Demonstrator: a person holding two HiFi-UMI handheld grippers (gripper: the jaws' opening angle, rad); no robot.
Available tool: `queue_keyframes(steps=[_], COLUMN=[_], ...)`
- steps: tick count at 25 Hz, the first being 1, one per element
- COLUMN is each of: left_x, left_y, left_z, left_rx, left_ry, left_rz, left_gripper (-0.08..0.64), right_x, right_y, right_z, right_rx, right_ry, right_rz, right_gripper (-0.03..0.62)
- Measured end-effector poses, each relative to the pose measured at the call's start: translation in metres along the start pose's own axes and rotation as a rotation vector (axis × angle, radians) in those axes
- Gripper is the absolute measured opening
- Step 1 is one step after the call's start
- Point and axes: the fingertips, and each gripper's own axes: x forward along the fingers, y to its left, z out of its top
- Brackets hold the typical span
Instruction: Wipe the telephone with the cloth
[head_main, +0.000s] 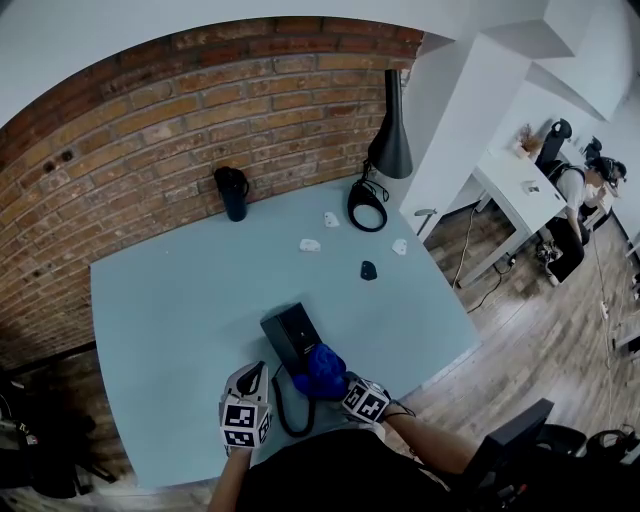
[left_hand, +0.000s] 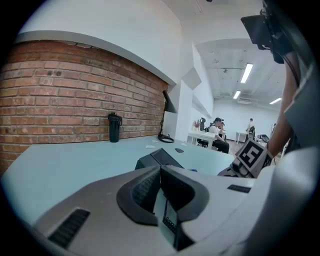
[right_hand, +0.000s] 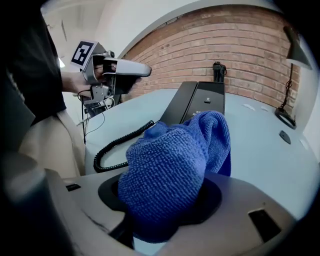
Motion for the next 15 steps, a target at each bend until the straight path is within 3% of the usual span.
queue_keyframes(steps=[3, 5, 9, 13, 15], left_x=[-0.001, -0.002, -0.005, -0.007, -0.008], left_y=[-0.002, 0.003, 0.007, 0.011, 0.014], left_z=[0.003, 0.009, 0.009, 0.013, 0.016], left_rx=[-0.02, -0.047, -0.067, -0.092, -0.096], left_ry=[-0.009, -0.025, -0.027, -0.046, -0.051], left_rz=[-0.004, 0.001, 0.018, 0.027, 0.038], left_gripper=[0.02, 0.02, 0.02, 0.02, 0.02], right_x=[-0.012, -0.022, -0.033, -0.039, -0.036], right_y=[0.006, 0.002, -0.035, -0.067, -0.077], right_z=[0.017, 0.051, 0.145, 0.248, 0.28], right_rx=[0.045, -0.007, -0.127, -0.183, -0.195], right_ry=[-0.026, -0.09, -0.218, -0.351, -0.374], right_rz=[0.086, 0.113, 0.045, -0.042, -0.076], right_gripper=[0.232, 0.233, 0.235, 0.237, 0.238])
